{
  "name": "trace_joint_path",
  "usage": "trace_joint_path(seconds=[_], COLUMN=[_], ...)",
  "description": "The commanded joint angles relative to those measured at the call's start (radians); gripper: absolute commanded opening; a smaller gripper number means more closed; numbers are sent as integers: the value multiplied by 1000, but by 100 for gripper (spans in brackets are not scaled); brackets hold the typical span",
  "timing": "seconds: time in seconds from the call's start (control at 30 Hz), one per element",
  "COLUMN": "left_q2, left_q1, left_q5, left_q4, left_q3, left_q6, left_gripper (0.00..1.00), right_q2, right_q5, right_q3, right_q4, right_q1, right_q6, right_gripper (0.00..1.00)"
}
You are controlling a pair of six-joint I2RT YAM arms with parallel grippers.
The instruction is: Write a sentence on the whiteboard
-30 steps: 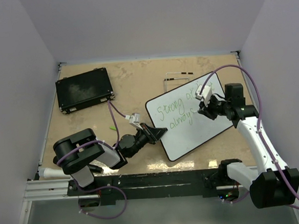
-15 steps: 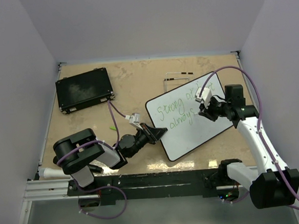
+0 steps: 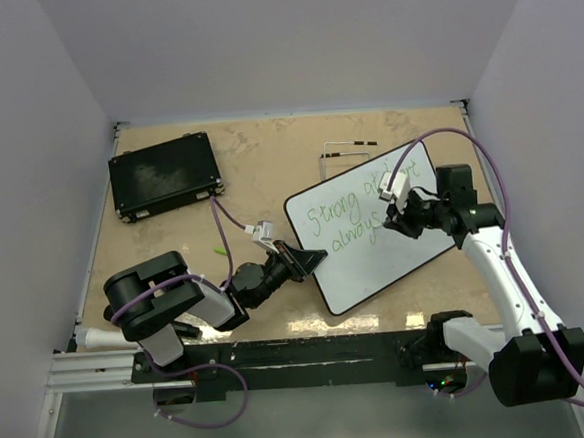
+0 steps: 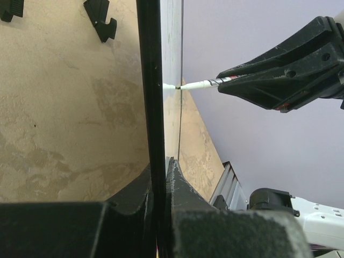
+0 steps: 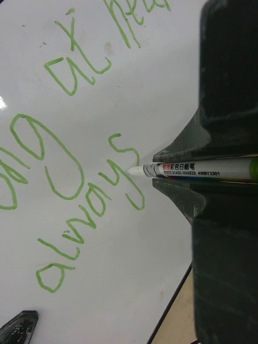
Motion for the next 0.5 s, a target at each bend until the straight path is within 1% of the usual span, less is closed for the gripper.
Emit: trace_joint_path(seconds=[0.0, 0.13, 0.27, 0.4, 0.47], left_q2=[14, 3, -2, -37, -77], left_q1=[-8, -6, -6, -3, -2], left_q5=[51, 47, 61, 83, 96], left_q4=[218, 209, 212, 180, 114], left_q3=[-18, -27, -28, -27, -19], left_q6=[153, 159, 174, 225, 272], left_gripper=[0, 0, 0, 0, 0], right_q2=[-5, -91, -125, -166, -180], right_q5=[-52, 18, 60, 37, 16], right_q3=[117, 212, 278, 239, 220], right_q4=[-32, -76, -82, 7, 42], right_q1=[6, 5, 3, -7, -17], right_q6=[8, 34, 78, 179, 210], right_gripper=[0, 0, 0, 0, 0])
